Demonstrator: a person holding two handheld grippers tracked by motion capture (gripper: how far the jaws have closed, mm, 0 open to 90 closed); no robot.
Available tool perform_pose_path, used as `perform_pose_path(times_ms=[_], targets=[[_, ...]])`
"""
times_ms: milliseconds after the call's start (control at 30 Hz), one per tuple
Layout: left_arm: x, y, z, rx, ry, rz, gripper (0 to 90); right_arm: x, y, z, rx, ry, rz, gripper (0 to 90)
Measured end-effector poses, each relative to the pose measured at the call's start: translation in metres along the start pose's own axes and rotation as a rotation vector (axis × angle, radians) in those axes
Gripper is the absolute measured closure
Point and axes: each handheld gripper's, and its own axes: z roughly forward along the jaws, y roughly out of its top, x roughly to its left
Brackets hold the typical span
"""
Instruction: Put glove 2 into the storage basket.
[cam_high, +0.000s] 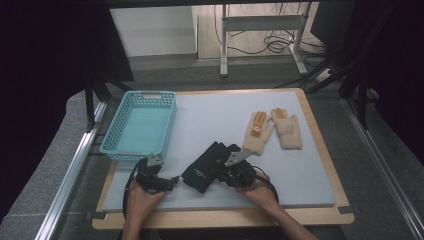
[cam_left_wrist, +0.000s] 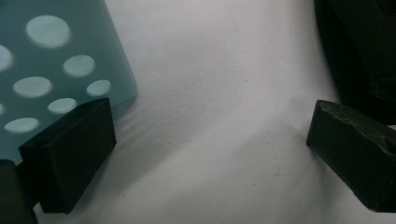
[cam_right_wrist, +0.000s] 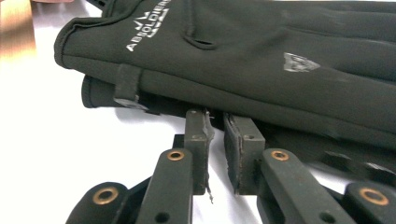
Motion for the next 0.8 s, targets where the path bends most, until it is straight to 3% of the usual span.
perform_pose_path(times_ms=[400,800], targets=[[0.0,0.0,0.0,0.0,-0.002,-0.002,1.6,-0.023,-0.015,-0.033,-0.04,-0.102,0.048,62.0],[0.001,0.0,0.0,0.001,-0.003,0.001,1.6,-0.05,-0.039,-0.07,-0.044,-0.223,0.103,38.8]])
